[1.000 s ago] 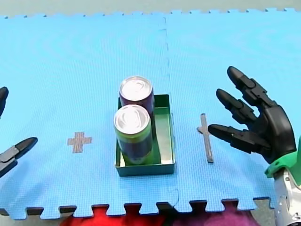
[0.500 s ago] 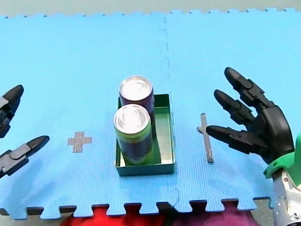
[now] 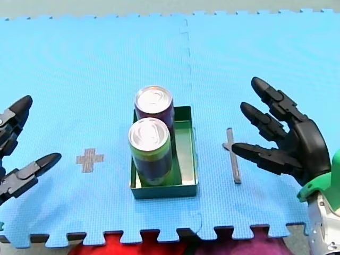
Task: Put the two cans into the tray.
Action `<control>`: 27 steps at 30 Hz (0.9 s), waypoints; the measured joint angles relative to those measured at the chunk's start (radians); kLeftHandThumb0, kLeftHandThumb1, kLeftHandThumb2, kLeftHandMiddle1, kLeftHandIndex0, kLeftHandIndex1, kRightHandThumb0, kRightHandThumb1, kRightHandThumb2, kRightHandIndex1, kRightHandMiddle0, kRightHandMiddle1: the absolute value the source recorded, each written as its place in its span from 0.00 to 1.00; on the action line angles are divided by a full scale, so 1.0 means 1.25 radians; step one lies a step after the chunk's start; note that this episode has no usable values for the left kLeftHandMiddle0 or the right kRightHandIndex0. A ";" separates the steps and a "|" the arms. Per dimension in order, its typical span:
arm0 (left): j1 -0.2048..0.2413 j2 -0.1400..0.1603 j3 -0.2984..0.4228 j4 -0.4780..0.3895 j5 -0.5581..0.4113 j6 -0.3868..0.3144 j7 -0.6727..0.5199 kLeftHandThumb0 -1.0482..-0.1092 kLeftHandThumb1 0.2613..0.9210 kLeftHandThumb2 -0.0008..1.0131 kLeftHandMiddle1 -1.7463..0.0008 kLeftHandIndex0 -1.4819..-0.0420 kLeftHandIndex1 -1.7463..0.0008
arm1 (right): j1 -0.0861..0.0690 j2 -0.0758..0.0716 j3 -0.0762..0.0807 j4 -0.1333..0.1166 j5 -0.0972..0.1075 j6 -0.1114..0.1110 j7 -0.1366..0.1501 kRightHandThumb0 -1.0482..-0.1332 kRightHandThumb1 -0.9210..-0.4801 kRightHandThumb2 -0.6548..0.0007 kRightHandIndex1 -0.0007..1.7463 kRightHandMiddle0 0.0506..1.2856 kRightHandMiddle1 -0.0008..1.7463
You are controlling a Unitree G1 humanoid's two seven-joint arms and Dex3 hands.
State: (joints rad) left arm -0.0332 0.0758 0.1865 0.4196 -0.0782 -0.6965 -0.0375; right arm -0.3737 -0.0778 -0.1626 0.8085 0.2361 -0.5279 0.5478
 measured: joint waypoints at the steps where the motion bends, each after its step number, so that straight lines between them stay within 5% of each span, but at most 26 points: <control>1: 0.001 0.000 0.000 -0.001 -0.001 0.001 0.000 0.20 0.59 0.00 1.00 0.58 1.00 | 0.000 0.000 0.000 0.000 0.000 0.000 0.000 0.41 0.53 1.00 0.00 0.25 0.00; 27: 0.018 -0.002 -0.004 -0.027 0.012 0.019 0.006 0.21 0.60 0.00 1.00 0.58 1.00 | 0.001 -0.001 -0.005 0.011 0.000 -0.011 0.005 0.41 0.52 1.00 0.00 0.25 0.00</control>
State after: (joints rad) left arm -0.0112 0.0727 0.1817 0.3862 -0.0627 -0.6721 -0.0298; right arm -0.3726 -0.0794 -0.1691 0.8218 0.2360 -0.5417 0.5539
